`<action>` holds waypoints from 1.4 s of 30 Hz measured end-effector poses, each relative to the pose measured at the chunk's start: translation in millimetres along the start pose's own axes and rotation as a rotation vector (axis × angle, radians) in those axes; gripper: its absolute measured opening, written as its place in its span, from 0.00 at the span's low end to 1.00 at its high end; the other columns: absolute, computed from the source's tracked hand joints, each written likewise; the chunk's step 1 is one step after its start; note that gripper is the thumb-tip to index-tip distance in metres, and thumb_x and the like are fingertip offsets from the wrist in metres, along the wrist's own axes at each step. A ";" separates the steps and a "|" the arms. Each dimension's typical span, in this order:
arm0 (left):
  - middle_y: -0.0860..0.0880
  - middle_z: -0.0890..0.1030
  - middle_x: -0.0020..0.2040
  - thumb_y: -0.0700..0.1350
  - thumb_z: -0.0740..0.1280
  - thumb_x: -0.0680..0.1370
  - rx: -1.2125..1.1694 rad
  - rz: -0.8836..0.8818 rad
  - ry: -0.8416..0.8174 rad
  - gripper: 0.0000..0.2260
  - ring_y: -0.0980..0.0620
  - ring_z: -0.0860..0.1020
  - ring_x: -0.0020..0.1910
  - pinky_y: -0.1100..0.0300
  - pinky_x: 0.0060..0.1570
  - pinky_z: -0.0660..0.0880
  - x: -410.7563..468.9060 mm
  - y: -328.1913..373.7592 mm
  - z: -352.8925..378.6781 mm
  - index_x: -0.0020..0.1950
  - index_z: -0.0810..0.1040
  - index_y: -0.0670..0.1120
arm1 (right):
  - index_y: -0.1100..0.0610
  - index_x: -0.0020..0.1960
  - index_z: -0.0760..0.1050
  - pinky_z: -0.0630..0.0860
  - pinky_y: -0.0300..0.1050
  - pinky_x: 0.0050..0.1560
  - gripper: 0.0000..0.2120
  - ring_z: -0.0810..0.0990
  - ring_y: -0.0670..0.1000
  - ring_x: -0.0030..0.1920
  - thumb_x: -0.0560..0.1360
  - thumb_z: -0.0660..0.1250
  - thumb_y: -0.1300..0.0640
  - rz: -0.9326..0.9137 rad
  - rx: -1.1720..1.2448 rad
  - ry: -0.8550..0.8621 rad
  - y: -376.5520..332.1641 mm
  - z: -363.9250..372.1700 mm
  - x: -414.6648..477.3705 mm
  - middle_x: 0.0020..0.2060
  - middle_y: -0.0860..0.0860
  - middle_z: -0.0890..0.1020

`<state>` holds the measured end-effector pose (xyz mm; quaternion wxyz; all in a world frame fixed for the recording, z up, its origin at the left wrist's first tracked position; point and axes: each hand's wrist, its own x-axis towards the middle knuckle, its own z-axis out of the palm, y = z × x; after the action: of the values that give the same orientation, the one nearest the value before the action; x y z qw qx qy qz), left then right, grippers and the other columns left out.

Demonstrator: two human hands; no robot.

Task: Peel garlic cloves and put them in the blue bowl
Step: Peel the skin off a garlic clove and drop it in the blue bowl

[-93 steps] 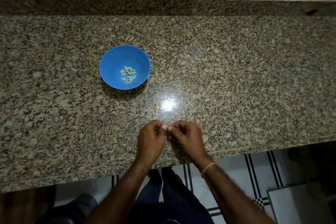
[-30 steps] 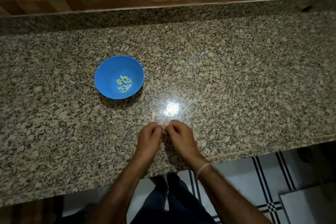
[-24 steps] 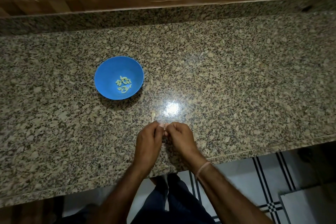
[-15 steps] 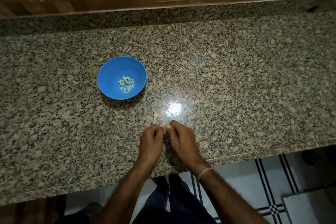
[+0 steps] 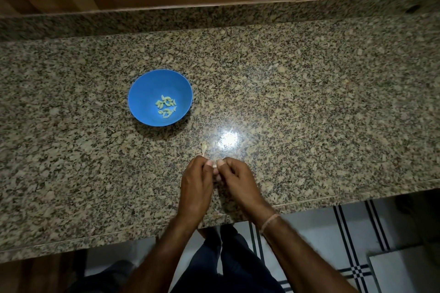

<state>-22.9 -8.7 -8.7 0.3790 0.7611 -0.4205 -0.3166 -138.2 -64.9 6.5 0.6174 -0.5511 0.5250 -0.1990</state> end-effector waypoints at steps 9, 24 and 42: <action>0.54 0.70 0.41 0.45 0.59 0.86 0.140 0.045 0.028 0.10 0.62 0.70 0.40 0.70 0.35 0.65 2.2 -0.7 -2.7 0.45 0.68 0.48 | 0.55 0.42 0.83 0.77 0.40 0.39 0.07 0.79 0.45 0.35 0.79 0.72 0.58 -0.140 -0.117 0.008 5.1 -11.9 6.0 0.34 0.49 0.83; 0.51 0.68 0.35 0.44 0.61 0.86 -0.019 -0.036 -0.031 0.15 0.57 0.64 0.34 0.62 0.33 0.61 1.4 4.5 -7.3 0.40 0.67 0.48 | 0.59 0.38 0.79 0.78 0.45 0.40 0.10 0.77 0.47 0.35 0.77 0.71 0.60 0.050 0.063 0.005 3.4 -11.1 10.9 0.32 0.50 0.80; 0.50 0.73 0.40 0.45 0.58 0.86 0.125 -0.045 0.019 0.12 0.53 0.72 0.38 0.64 0.35 0.64 4.3 -6.5 3.3 0.44 0.72 0.45 | 0.55 0.48 0.86 0.84 0.57 0.52 0.02 0.87 0.49 0.45 0.78 0.74 0.60 -0.106 -0.065 -0.052 8.8 -17.5 22.8 0.41 0.49 0.88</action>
<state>-21.1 -11.2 -16.6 0.3276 0.7955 -0.4185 -0.2910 -147.8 -89.1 -8.3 0.6012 -0.6027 0.4852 -0.2000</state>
